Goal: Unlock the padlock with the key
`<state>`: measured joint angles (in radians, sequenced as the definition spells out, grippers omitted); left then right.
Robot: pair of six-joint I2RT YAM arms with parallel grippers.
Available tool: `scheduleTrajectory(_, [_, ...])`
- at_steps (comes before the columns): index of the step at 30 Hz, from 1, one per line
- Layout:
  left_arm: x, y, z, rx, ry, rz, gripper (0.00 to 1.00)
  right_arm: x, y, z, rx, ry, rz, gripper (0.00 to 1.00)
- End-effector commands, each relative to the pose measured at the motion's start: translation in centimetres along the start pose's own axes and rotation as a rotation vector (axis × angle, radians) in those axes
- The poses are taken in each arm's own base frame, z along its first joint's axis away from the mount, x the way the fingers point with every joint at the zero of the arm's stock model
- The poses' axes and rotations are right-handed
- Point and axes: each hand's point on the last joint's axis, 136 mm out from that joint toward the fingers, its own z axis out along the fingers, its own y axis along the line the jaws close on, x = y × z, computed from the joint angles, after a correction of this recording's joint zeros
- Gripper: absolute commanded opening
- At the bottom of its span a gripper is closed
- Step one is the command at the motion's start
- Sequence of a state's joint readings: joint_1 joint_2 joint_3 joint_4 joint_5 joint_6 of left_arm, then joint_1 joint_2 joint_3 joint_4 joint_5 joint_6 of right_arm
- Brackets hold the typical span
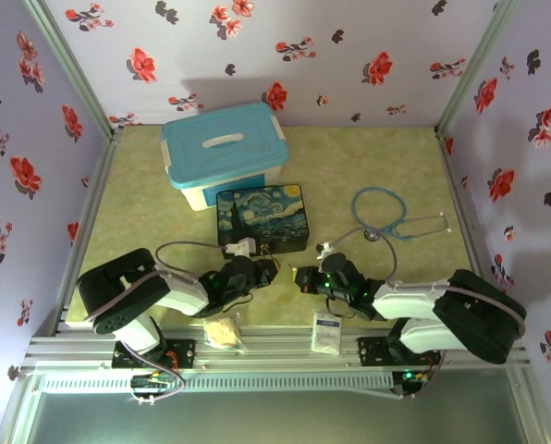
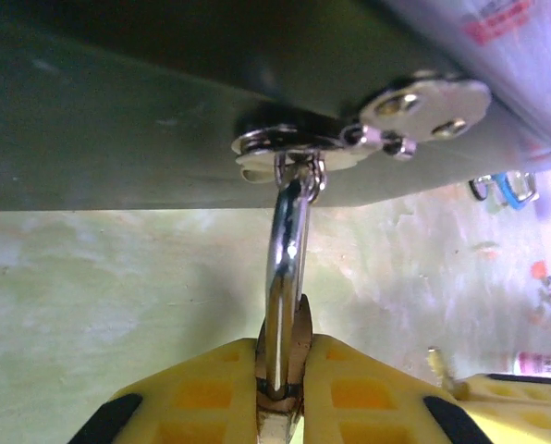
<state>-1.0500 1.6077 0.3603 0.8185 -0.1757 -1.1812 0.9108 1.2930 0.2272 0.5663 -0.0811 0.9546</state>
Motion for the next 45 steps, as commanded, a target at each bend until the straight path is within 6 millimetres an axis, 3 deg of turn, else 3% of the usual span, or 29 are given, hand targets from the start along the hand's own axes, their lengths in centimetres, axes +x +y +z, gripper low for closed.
scheduleTrajectory(1, [-1.4, -2.8, -0.5, 0.13, -0.049, -0.096, 0.08, -0.2, 2.0, 0.3, -0.095, 0.001, 0.055, 0.0])
scheduleTrajectory(6, [-1.5, -3.2, -0.8, 0.171, -0.057, -0.137, 0.05, 0.5, 1.7, 0.8, -0.109, 0.029, 0.054, 0.0])
scheduleTrajectory(9, [-1.6, -3.5, -1.0, 0.191, -0.057, -0.148, 0.04, 1.1, 3.2, 0.5, -0.199, 0.06, -0.002, 0.0])
scheduleTrajectory(13, [-1.7, -4.0, -1.1, 0.212, -0.057, -0.156, 0.04, 1.4, 3.6, 0.3, -0.225, 0.087, -0.03, 0.0])
scheduleTrajectory(24, [-1.9, -4.3, -1.0, 0.223, -0.064, -0.155, 0.03, 0.9, 1.8, 0.8, -0.198, 0.103, 0.053, 0.0])
scheduleTrajectory(34, [-1.8, -3.8, -0.8, 0.216, -0.064, -0.171, 0.02, 1.0, 1.9, 0.8, -0.223, 0.111, 0.069, 0.0])
scheduleTrajectory(45, [-2.0, -3.8, -1.0, 0.228, -0.072, -0.189, 0.01, 1.4, 0.1, 0.9, -0.143, 0.126, 0.086, 0.0])
